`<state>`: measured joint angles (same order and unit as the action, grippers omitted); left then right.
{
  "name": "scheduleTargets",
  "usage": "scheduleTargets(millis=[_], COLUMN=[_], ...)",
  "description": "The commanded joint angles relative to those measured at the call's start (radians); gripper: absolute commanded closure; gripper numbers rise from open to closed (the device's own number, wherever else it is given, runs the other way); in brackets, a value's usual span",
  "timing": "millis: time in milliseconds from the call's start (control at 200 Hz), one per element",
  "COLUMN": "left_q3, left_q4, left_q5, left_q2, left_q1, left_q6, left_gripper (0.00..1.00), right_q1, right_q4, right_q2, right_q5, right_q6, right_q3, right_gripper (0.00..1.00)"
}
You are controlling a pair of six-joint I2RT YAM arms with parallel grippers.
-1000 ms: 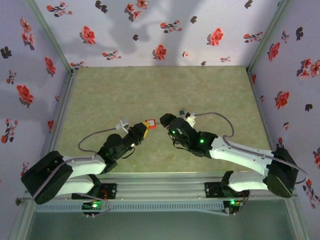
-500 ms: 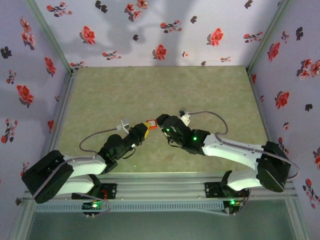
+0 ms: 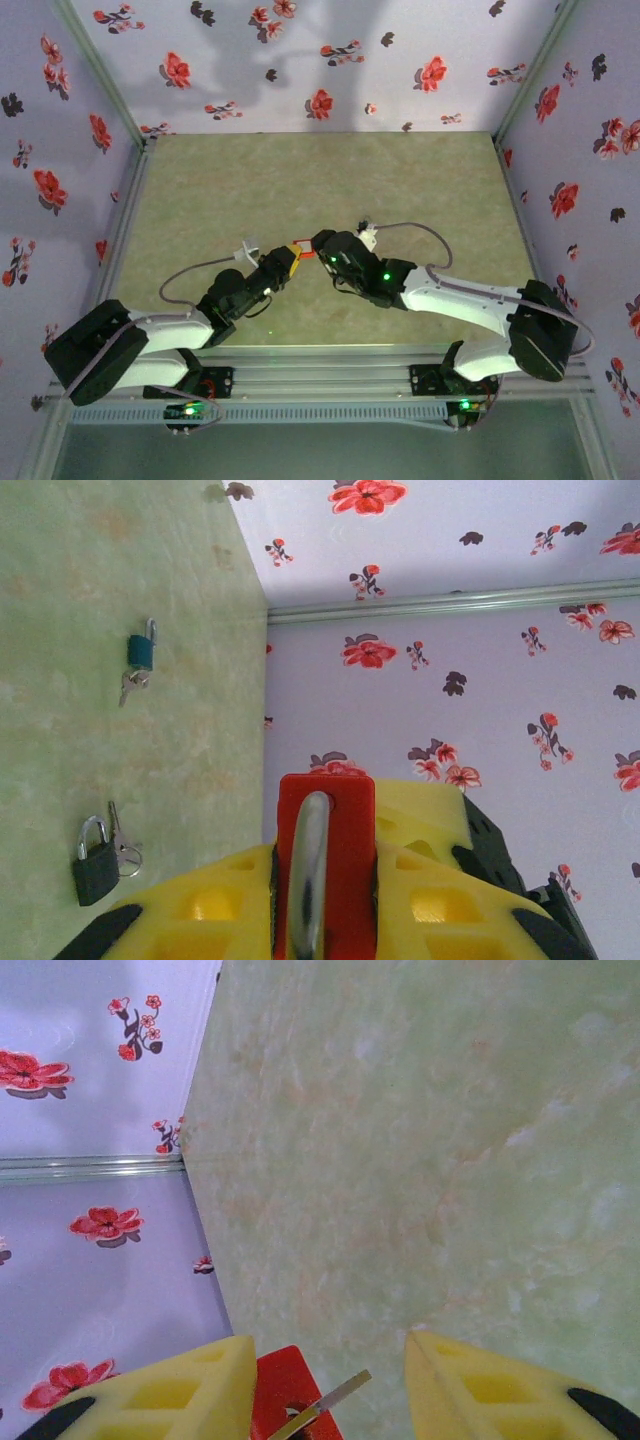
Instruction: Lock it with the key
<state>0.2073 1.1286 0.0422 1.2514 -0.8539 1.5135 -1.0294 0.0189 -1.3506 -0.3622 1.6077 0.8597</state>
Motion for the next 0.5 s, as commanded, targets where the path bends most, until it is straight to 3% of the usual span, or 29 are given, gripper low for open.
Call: scheduleTargets(millis=[0, 495], left_q3=[0.009, 0.002], left_q4=[0.062, 0.062], left_q5=[0.01, 0.013], left_q2=[0.004, 0.002], left_q1=[-0.007, -0.008], left_q6=[0.004, 0.01], left_gripper=[1.0, 1.0], right_q1=[-0.008, -0.009], right_q4=[-0.014, -0.019], right_q2=[-0.009, -0.014], right_q5=[-0.011, -0.008], right_q6=[0.011, 0.014], right_q3=[0.024, 0.019], right_gripper=[0.62, 0.74])
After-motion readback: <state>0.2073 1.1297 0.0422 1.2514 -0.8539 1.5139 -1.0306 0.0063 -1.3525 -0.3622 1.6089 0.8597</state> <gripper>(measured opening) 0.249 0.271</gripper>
